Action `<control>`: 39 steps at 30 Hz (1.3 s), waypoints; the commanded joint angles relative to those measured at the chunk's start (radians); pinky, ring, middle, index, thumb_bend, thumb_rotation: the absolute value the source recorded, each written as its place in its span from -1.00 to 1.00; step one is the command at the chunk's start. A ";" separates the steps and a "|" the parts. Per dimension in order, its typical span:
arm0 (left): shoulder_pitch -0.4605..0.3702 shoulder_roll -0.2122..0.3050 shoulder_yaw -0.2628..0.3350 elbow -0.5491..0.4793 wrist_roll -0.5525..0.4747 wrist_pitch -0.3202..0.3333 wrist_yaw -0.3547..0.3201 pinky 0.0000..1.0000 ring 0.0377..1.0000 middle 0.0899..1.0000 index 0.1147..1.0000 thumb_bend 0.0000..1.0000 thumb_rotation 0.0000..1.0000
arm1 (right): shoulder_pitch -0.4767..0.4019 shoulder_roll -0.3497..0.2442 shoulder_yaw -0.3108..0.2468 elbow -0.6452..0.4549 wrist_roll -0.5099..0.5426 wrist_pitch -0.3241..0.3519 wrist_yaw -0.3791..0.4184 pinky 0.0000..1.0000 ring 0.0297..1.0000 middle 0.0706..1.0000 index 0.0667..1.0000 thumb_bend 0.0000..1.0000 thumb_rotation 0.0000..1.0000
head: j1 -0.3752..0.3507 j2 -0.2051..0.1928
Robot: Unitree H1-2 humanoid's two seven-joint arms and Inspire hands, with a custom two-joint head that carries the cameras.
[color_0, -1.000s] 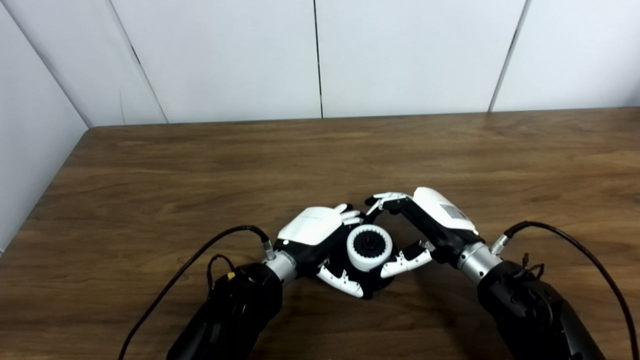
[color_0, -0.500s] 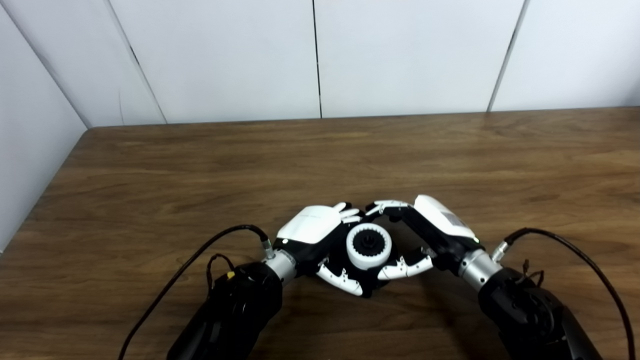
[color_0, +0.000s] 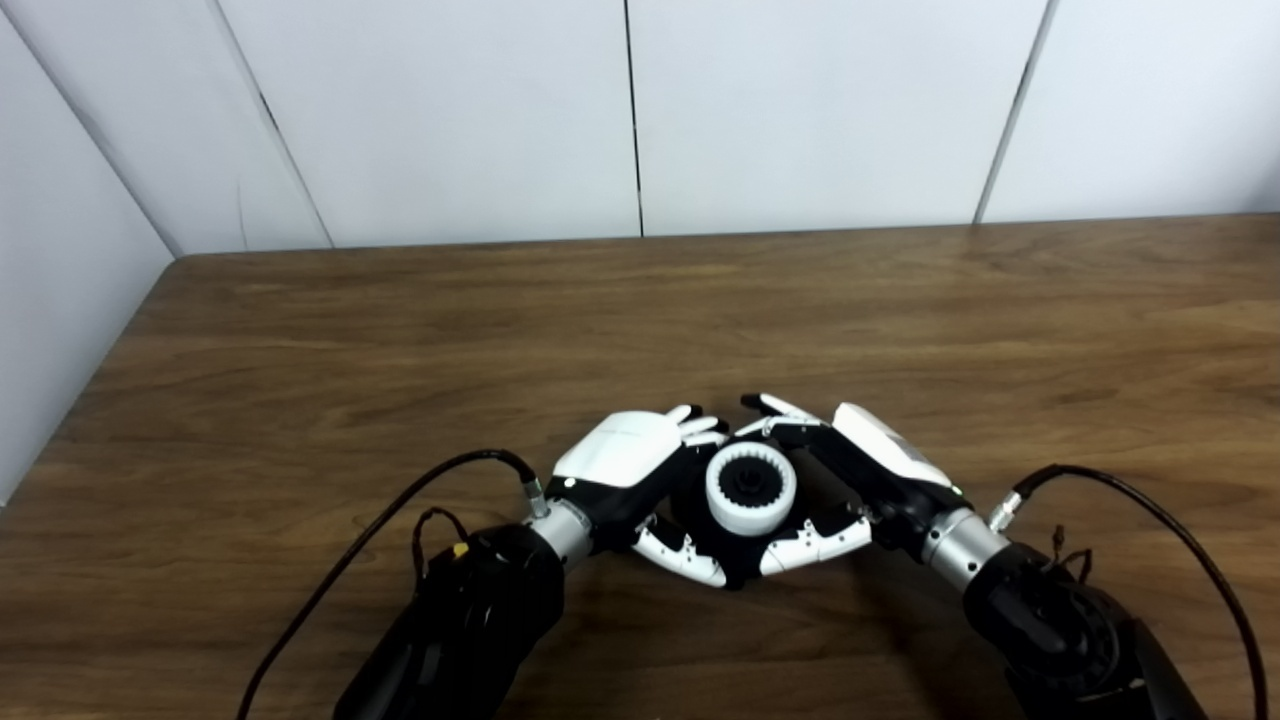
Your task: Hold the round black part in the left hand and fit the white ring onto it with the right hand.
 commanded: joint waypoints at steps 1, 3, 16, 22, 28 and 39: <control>0.009 0.009 -0.005 0.019 -0.009 0.027 -0.035 0.82 1.00 0.90 0.63 0.91 -0.12 | -0.029 0.011 -0.030 -0.011 0.060 -0.030 -0.011 0.88 0.99 1.00 1.00 1.00 -0.05 | 0.002 0.000; 0.010 0.008 0.000 0.019 -0.018 0.025 -0.033 0.81 1.00 0.91 0.63 0.91 -0.14 | -0.029 0.011 -0.046 0.006 0.098 -0.057 -0.019 0.87 1.00 1.00 1.00 1.00 0.05 | 0.002 0.000; 0.029 0.000 0.059 -0.020 -0.092 0.076 -0.050 0.75 1.00 0.90 0.84 1.00 -0.16 | -0.024 0.023 -0.118 0.026 0.232 -0.063 -0.034 0.96 1.00 1.00 1.00 1.00 0.15 | 0.002 -0.011; 0.077 -0.018 0.151 -0.073 -0.233 0.089 -0.004 0.66 0.94 0.89 0.93 0.97 -0.16 | -0.009 0.038 -0.144 0.026 0.262 -0.064 -0.061 0.89 1.00 1.00 0.99 1.00 0.21 | -0.007 -0.017; 0.151 -0.059 0.259 -0.151 -0.370 0.115 0.069 0.68 0.89 0.94 1.00 0.75 0.41 | 0.029 0.067 -0.190 0.000 0.335 -0.021 -0.075 0.84 0.98 1.00 1.00 1.00 0.41 | -0.013 -0.026; 0.245 -0.098 0.354 -0.213 -0.537 0.079 0.180 0.87 0.92 0.97 1.00 0.57 0.86 | 0.103 0.145 -0.237 -0.055 0.390 0.023 -0.155 0.72 0.94 1.00 0.94 0.81 0.79 | -0.015 -0.035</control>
